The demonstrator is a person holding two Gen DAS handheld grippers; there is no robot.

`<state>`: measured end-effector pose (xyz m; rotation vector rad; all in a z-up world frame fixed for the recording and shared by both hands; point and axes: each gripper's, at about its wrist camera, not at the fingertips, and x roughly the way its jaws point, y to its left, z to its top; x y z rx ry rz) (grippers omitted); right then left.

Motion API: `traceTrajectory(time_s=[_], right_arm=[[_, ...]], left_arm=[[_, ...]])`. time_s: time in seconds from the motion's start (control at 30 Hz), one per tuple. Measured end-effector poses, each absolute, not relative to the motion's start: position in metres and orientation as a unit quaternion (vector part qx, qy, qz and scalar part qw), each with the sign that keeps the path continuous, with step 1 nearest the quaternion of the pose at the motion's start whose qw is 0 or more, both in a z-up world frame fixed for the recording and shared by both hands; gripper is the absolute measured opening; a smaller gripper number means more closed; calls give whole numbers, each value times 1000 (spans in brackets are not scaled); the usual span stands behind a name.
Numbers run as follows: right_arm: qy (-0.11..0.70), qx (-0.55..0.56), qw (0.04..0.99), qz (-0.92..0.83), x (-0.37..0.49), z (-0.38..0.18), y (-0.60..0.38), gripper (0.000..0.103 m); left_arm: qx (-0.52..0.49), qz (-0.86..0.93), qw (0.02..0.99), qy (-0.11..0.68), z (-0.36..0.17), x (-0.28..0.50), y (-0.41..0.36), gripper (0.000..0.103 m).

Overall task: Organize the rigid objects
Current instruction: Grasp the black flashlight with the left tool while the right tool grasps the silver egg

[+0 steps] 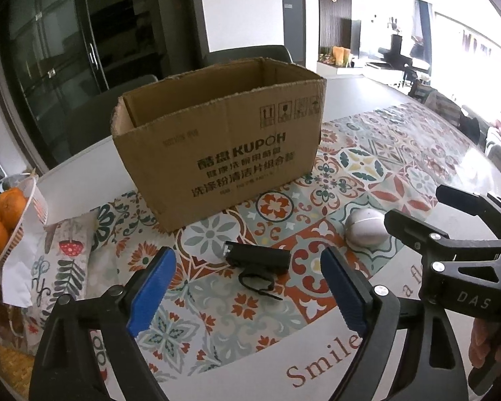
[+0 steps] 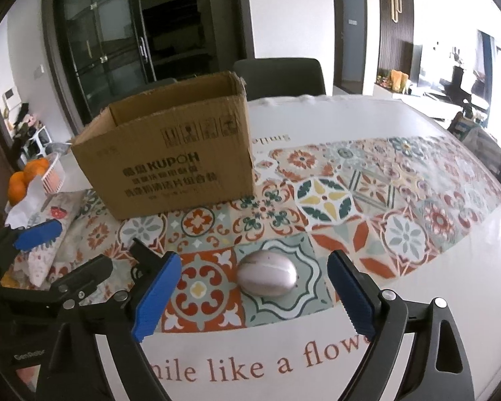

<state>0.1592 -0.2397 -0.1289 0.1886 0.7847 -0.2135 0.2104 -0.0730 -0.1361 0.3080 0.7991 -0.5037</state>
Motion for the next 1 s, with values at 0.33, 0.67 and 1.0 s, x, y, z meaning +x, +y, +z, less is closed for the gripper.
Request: traceTrajectory(time_s=[0.33, 0.67, 1.0], right_arm=[[388, 83, 911, -115, 169, -159, -233, 91], [406, 93, 900, -127, 184, -185, -241, 91], [419, 97, 893, -133, 194, -200, -251, 91]], left_arm=[[172, -251, 879, 366, -164, 221, -72, 95], [175, -270, 863, 389, -195, 239, -81, 95], [176, -280, 856, 398, -210, 248, -91, 95]])
